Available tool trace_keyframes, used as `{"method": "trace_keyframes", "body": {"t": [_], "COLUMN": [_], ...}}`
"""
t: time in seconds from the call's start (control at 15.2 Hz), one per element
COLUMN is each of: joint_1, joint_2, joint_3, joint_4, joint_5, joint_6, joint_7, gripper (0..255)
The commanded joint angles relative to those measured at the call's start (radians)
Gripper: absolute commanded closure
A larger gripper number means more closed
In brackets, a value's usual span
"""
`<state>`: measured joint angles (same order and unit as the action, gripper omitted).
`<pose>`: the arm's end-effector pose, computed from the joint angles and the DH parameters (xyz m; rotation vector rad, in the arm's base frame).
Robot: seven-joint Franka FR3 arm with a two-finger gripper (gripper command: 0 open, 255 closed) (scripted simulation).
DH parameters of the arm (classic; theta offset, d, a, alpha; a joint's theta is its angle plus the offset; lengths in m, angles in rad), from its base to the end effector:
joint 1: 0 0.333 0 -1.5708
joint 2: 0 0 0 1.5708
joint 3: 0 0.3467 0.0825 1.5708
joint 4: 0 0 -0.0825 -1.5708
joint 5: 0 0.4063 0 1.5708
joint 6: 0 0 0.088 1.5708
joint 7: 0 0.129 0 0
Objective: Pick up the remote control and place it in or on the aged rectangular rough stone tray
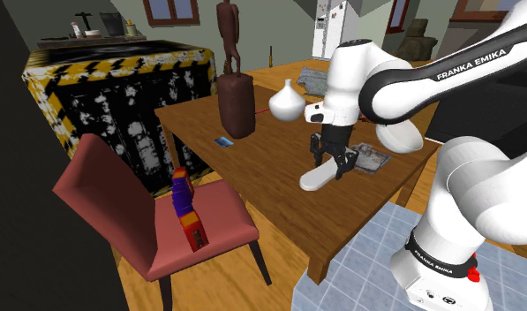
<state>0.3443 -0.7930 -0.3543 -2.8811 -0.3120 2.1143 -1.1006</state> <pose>0.3005 -0.0019 0.3662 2.4334 1.9519 0.0066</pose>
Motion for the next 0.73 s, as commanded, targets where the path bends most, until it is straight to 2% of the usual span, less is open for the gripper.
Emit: {"method": "trace_keyframes", "body": {"t": [0.0,0.66], "joint_1": [0.002,0.015], "joint_2": [-0.018,-0.071], "joint_3": [0.008,0.044], "joint_4": [0.018,0.125], "joint_5": [0.008,0.044], "joint_6": [-0.036,-0.196], "joint_7": [-0.002,-0.008], "gripper": [255,255]}}
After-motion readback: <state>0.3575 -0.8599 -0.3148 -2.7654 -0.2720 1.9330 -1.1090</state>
